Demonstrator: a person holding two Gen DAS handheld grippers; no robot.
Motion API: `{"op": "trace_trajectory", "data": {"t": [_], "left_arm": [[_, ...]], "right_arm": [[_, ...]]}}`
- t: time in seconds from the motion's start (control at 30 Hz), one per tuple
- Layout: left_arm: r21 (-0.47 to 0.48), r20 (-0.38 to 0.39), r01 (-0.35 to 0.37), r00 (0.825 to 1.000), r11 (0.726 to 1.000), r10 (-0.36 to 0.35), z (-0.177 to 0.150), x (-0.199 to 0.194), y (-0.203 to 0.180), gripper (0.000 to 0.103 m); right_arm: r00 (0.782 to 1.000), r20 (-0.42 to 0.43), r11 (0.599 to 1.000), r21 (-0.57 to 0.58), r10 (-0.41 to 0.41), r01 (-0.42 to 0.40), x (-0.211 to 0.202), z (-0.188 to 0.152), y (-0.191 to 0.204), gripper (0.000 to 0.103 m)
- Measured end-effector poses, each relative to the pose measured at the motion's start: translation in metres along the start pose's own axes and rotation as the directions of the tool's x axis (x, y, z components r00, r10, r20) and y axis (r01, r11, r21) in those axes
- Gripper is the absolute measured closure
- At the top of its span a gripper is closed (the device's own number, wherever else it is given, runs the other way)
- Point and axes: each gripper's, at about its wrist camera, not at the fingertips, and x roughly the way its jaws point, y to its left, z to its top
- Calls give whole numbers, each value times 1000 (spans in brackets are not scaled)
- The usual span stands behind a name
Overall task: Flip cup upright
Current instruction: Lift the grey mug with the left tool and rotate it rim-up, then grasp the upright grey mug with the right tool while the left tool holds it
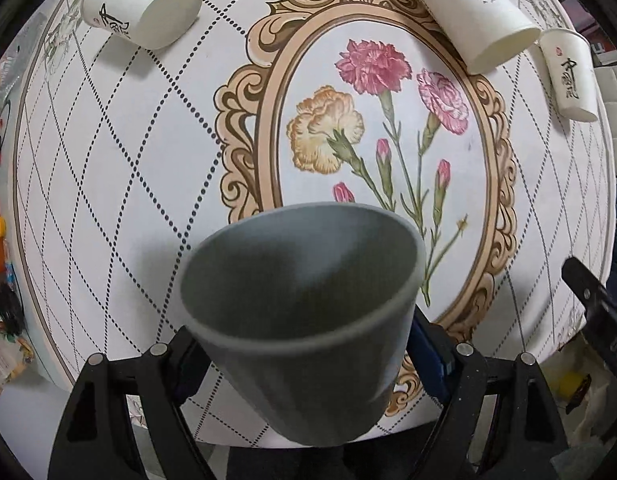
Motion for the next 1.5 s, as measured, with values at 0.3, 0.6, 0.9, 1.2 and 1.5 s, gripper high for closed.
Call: {"op": "trace_trajectory", "data": {"t": [0.3,0.6,0.9,1.2,1.5], "left_arm": [[-58,28,59,998,997,-58,4,-17,22,7],[-113,147,59,988,992,-42,-23,-66,47,1],[-204,356,-89,921,975,159,-58,-118,98,0],[-247,321,-209,904,946,283,-72,-89,140,0],[-261,292,-240,903,935,314,-94,-70,170,0]], "right_arm": [[1000,0,1000,1,11,-11,7,-1,-11,0],[999,-5,999,-7,41,-42,7,-6,-15,0],[997,26,995,-67,71,-69,-23,-13,6,0],[993,45,982,-160,106,-98,-60,-22,71,0],[989,21,956,-259,146,-135,-70,-40,149,0]]}}
